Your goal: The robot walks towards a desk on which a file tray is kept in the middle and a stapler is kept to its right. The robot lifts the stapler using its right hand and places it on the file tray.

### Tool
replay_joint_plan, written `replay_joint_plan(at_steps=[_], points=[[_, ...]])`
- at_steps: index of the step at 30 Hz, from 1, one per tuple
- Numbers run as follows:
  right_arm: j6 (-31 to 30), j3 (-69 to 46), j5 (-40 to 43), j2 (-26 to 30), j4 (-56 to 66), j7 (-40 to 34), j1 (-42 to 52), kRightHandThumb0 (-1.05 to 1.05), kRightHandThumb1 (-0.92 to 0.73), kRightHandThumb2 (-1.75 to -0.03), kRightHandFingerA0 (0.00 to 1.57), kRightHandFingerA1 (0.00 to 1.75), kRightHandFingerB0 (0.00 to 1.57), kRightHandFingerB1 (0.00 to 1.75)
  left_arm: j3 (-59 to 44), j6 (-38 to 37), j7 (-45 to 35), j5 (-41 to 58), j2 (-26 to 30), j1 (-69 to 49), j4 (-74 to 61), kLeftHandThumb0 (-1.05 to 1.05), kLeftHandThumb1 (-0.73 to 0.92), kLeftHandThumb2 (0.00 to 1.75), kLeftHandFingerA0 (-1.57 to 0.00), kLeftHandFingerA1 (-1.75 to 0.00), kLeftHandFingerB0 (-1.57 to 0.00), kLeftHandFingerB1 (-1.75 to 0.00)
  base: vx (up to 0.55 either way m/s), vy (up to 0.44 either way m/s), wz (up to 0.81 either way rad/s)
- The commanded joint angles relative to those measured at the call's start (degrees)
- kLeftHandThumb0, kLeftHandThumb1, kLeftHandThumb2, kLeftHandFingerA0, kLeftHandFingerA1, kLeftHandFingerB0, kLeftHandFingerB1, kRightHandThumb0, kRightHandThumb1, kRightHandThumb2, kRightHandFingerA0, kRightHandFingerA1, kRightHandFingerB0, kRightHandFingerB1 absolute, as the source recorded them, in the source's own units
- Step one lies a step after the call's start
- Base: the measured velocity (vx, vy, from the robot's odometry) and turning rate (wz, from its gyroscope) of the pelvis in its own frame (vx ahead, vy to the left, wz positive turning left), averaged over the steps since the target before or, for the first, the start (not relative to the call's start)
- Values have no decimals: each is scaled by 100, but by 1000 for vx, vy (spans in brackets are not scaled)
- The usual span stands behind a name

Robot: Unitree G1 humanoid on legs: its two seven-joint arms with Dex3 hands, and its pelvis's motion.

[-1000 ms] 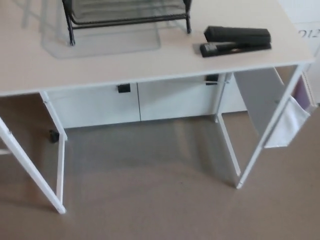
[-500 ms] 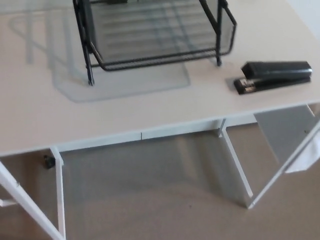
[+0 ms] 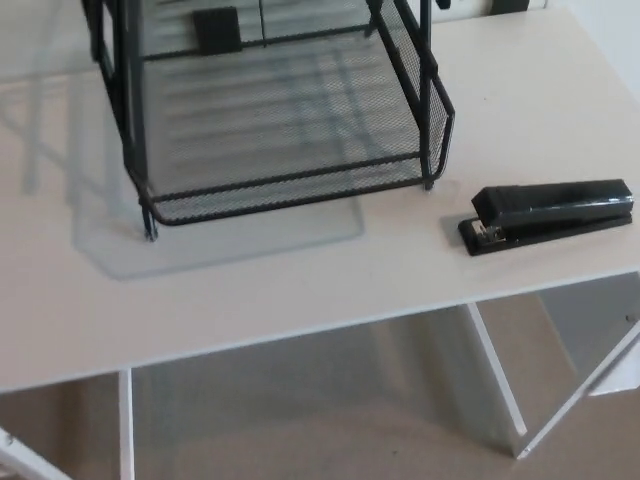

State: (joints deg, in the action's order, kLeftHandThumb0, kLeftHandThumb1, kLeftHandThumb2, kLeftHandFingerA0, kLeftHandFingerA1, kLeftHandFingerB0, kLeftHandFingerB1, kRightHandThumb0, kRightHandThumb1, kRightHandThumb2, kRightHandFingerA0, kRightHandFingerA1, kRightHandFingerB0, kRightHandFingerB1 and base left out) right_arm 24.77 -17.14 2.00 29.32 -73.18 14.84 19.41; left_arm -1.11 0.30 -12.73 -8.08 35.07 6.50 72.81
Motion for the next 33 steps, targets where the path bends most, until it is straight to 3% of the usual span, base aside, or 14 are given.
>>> replay_joint_plan(at_steps=[1, 13, 14, 16, 17, 24, 25, 26, 28, 29, 30, 31, 32, 33], points=[[9, -1, 30, 80, -8, -2, 9, -73, -52, -93, 1, 39, 0, 23, 12, -37, 80, -44, 32, -40, 32, -84, 37, 105, -43, -84, -37, -78, 110, 102, -13], [5, 15, 54, 90, -20, 2, 13, -73, -52, -93, 1, 39, 0, 23, -174, 93, 56, 126, -2, 13, 38, -75, 33, 102, -40, -82, -35, -76, 161, 196, -8], [6, 15, 54, 90, -21, 2, 13, -73, -52, -93, 1, 39, 0, 23, -152, 120, 52, 98, 10, 15, 2, -68, 44, 88, -34, -87, -31, -79, 100, 26, 7], [3, 18, 50, 102, -19, 5, 3, -73, -52, -93, 1, 39, 0, 23, -169, 119, 54, 93, 3, 0, -3, -68, 44, 88, -34, -87, -31, -79, 95, -16, 7], [0, 22, 47, 111, -16, 6, -13, -73, -52, -93, 1, 39, 0, 23, -151, 60, 66, 60, 3, -22, -1, -73, 36, 103, -35, -78, -30, -72, 84, -78, 6], [-5, 36, 47, 138, -10, 9, -55, -73, -52, -93, 1, 39, 0, 23, -215, 29, 80, 95, -27, -9, 38, -75, 33, 103, -42, -83, -37, -77, 29, -142, 2], [-91, 138, -40, 247, 114, 34, -121, -71, -70, -62, 7, 31, 0, 22, -212, 33, 108, 76, -31, -16, 57, -79, 33, 121, -41, -90, -31, -82, -18, -119, -5], [-16, 180, -91, 313, 149, -5, -114, -73, -56, -91, 6, 37, 0, 17, -209, 62, 132, 63, -34, -5, 59, -79, 33, 121, -43, -91, -30, -82, 2, -163, -5], [6, -67, 215, 224, 155, 132, -114, -81, -58, -93, 3, 27, 0, 10, -148, 51, 166, -9, -31, -34, 64, -80, 33, 120, -44, -91, -32, -82, -28, -128, -3], [-116, -423, 590, 99, 293, 5, -121, -72, -53, -87, 10, 47, 3, 22, -203, 48, 206, 42, -42, -32, 74, -80, 31, 121, -52, -97, -40, -87, 0, 0, 0], [-300, -625, 756, 89, 188, 105, -249, -71, -67, -60, 14, 37, 0, 27, -367, 56, 172, 208, -66, -41, 79, -78, 30, 123, -48, -97, -35, -88, 0, 0, 0], [-504, -857, 934, 23, 144, 61, -351, -71, -51, -85, 11, 48, 3, 31, -383, 44, 143, 208, -60, -57, 63, -80, 31, 123, -40, -95, -29, -86, 0, 0, 0], [-515, -915, 928, 37, 170, 29, -367, -75, -52, -87, 15, 49, 2, 32, -367, 35, 155, 172, -75, -64, 61, -67, 41, 124, -24, -80, -14, -73, 0, 0, 0], [-525, -965, 901, 38, 210, 18, -358, -67, -62, -60, 21, 38, 6, 24, -359, 32, 168, 144, -84, -61, 76, -67, 39, 122, -26, -80, -16, -72, 0, 0, 0]])
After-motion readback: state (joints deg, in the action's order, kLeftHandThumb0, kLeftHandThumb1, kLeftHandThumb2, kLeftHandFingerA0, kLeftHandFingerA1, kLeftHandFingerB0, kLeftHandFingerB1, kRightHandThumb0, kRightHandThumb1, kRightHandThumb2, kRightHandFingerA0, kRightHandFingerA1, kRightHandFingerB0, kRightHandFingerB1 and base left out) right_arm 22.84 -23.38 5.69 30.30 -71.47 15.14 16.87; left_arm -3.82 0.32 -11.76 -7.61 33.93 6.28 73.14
